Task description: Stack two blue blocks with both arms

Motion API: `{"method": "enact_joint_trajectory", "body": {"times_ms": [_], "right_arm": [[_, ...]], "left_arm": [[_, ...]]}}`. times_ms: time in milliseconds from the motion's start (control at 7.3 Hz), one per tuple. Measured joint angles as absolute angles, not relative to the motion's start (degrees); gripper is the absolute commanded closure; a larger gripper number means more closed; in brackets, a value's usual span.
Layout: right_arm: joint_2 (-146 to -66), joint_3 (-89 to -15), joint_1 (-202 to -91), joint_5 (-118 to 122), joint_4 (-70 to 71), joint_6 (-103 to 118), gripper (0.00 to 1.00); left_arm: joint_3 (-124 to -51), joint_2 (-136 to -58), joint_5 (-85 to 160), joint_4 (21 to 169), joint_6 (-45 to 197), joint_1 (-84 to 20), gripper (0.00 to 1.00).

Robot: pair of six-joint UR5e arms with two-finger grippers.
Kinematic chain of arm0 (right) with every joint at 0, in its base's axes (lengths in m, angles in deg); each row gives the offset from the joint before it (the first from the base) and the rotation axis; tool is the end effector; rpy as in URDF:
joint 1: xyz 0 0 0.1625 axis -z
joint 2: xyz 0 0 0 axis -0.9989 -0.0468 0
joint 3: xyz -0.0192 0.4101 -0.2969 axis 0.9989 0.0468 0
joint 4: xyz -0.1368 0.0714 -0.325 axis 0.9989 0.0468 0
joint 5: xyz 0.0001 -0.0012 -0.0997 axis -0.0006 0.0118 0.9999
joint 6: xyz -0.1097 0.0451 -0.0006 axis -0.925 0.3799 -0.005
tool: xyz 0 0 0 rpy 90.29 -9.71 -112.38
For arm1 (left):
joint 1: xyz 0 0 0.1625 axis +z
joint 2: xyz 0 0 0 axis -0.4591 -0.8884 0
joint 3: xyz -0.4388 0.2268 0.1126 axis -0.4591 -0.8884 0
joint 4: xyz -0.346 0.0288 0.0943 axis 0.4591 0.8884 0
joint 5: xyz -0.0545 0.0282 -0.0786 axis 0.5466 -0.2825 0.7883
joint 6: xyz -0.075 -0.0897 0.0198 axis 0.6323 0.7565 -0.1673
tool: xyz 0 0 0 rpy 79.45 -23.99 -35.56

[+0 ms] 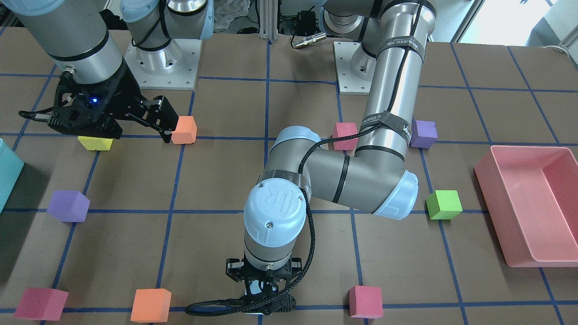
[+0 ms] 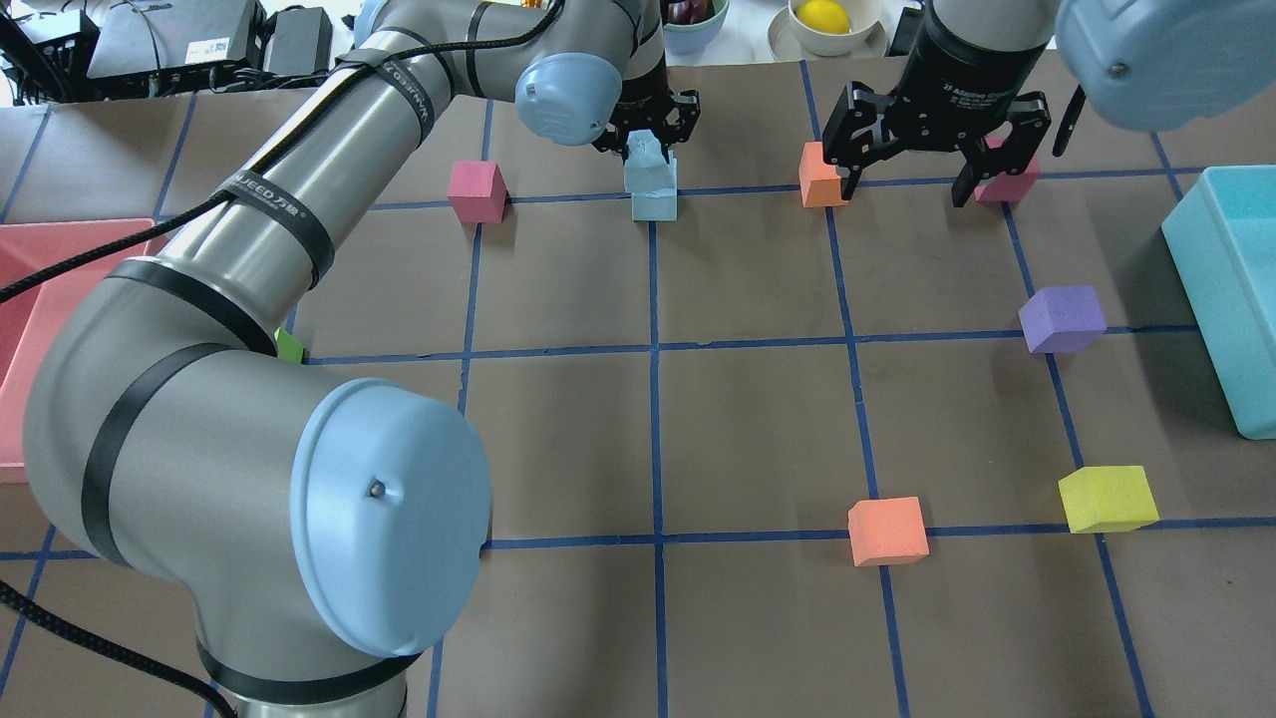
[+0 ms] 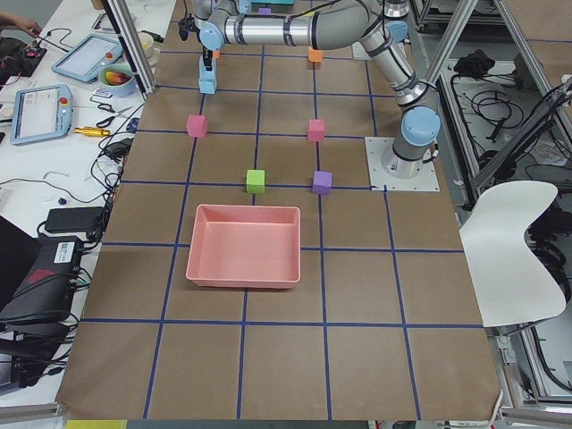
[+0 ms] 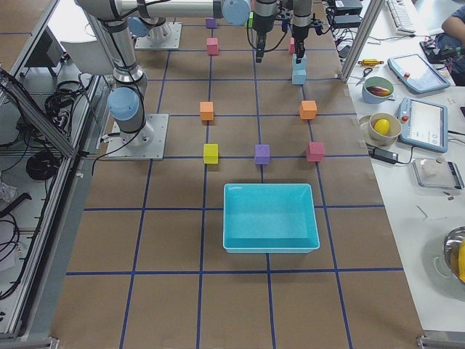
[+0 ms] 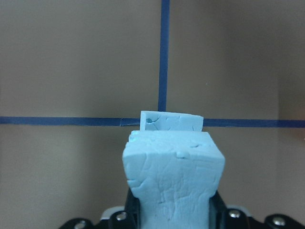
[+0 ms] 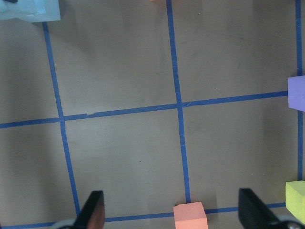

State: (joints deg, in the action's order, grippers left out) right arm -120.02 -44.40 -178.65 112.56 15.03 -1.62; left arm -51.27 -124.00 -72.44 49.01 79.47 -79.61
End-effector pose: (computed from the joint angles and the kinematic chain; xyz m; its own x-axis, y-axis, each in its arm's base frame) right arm 0.1496 -0.4821 0.5425 -0.9933 0.1071 -0.0424 0.1070 0.9942 0.0061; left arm -0.3674 -0.7366 0.3375 -0.9973 -0.0157 0.0713 -0.0241 0.9927 -0.1185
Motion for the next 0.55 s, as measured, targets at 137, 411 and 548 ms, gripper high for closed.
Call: {"method": "enact_joint_trajectory", "body": {"times_ms": [137,411,548], "right_arm": [[-120.0,-44.4,-178.6,112.5,15.1,-1.6,0.0],[-119.9,-44.5,-178.6,112.4,15.1,-1.6,0.0],[-119.9,-44.5,-178.6,112.4,15.1,-1.6,0.0]], "left_arm": [[-50.4,-124.6,-72.4,49.0,79.4,-79.6,0.85],[-49.0,-125.9,-72.4,49.0,79.6,-79.6,0.56],[-49.0,-126.3,-72.4,49.1,79.7,-79.6,0.01]]}}
